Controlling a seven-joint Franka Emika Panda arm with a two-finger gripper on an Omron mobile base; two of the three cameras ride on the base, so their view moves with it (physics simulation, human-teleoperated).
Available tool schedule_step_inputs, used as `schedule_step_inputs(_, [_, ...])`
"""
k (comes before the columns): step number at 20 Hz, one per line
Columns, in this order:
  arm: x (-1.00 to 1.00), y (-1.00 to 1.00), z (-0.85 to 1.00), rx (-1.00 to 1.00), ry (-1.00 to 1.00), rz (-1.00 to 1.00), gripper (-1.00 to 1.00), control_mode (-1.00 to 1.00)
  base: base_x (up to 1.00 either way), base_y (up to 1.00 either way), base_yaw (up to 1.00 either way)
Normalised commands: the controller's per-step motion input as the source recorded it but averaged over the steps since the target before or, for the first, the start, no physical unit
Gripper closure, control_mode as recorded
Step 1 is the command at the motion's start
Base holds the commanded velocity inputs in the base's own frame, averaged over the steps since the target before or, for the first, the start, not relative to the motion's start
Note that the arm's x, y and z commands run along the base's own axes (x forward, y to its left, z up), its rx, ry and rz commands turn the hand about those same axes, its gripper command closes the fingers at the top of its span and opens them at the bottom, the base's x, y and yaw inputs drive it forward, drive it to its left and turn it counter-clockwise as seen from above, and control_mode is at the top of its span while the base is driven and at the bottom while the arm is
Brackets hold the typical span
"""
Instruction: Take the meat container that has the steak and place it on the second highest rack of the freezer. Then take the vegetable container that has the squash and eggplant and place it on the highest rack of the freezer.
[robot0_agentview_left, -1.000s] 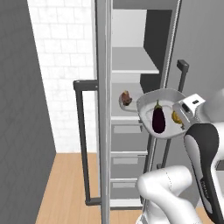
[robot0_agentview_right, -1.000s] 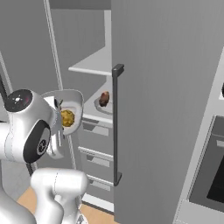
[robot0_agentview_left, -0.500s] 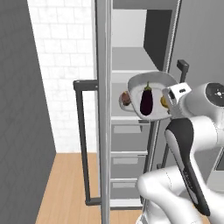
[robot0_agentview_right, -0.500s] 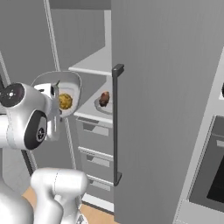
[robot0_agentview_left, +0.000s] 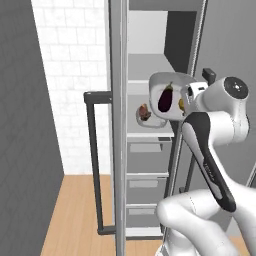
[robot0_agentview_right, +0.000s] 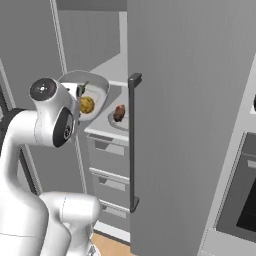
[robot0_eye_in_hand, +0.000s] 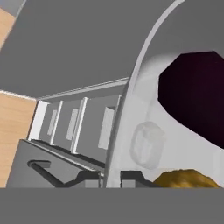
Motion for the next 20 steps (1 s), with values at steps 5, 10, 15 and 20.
schedule_step_inputs(5, [0.42,0.0,0.15,0.0,0.0,-0.04,1.0,-1.0,0.0,0.0,0.0])
schedule_step_inputs(10, [0.42,0.0,0.31,0.0,0.0,0.0,1.0,-1.0,0.0,0.0,0.0])
schedule_step_inputs(15, [0.53,-0.04,0.08,0.0,0.03,0.0,1.0,-1.0,0.0,0.0,0.0])
schedule_step_inputs(20, [0.66,-0.1,0.0,0.0,0.01,0.0,1.0,-1.0,0.0,0.0,0.0])
